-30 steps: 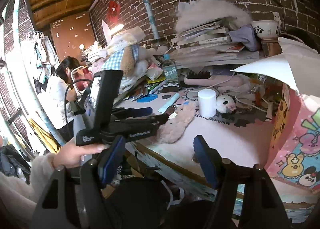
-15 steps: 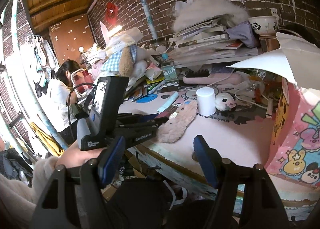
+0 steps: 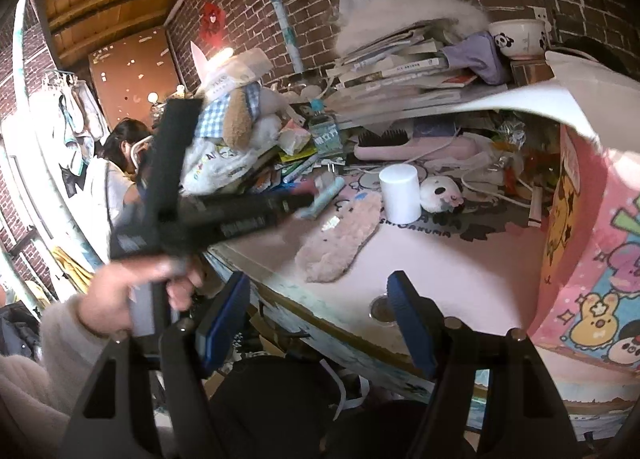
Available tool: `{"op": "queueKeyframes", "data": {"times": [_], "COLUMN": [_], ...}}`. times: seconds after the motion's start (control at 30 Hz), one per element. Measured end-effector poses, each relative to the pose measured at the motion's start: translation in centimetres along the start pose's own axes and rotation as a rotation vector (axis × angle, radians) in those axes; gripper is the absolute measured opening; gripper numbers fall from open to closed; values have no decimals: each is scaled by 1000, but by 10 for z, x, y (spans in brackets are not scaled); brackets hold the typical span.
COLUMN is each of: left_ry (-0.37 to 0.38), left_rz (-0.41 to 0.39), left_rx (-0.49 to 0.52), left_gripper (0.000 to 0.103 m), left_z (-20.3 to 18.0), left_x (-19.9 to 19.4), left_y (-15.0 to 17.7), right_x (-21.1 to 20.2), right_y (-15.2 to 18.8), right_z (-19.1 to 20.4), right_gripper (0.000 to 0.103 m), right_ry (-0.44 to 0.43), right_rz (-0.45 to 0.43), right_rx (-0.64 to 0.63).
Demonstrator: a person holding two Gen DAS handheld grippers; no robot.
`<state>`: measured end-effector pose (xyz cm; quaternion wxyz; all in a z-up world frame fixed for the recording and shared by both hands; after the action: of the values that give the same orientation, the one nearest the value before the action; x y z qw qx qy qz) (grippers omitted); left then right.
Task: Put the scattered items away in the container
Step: 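Lift the lipstick tube and carry it over the white box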
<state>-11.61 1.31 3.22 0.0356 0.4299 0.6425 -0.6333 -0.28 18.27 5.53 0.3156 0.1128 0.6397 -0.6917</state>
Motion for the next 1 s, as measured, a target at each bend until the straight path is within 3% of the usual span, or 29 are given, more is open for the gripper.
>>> {"op": "queueKeyframes", "data": {"times": [0.27, 0.53, 0.8, 1.0], "left_ry": [89, 214, 430, 432], "left_rz": [-70, -75, 85, 233], "left_rx": [115, 279, 440, 517], "left_gripper": [12, 12, 13, 12], "left_z": [-45, -116, -196, -229], "left_x": [-23, -24, 6, 46], "left_y": [-53, -100, -118, -118], "right_x": [5, 4, 6, 6], "right_y": [3, -2, -2, -2], "right_z": [-6, -17, -30, -34], "right_gripper": [68, 68, 68, 68], "right_ry": [30, 80, 116, 121], "right_rz": [-2, -18, -20, -20], "right_rx": [10, 41, 88, 102]}}
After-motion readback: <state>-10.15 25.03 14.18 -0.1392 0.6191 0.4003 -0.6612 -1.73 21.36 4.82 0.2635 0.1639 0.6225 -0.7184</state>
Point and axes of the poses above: each gripper's, at about its wrist camera, not at the fingertips, and x roughly the way its jaws point, z to its left, y to its underside, the point moved 2 cm from there along x, roughly the way its jaws point, and after that the axes turned 12 degrees about y, right-handed, at the moved point
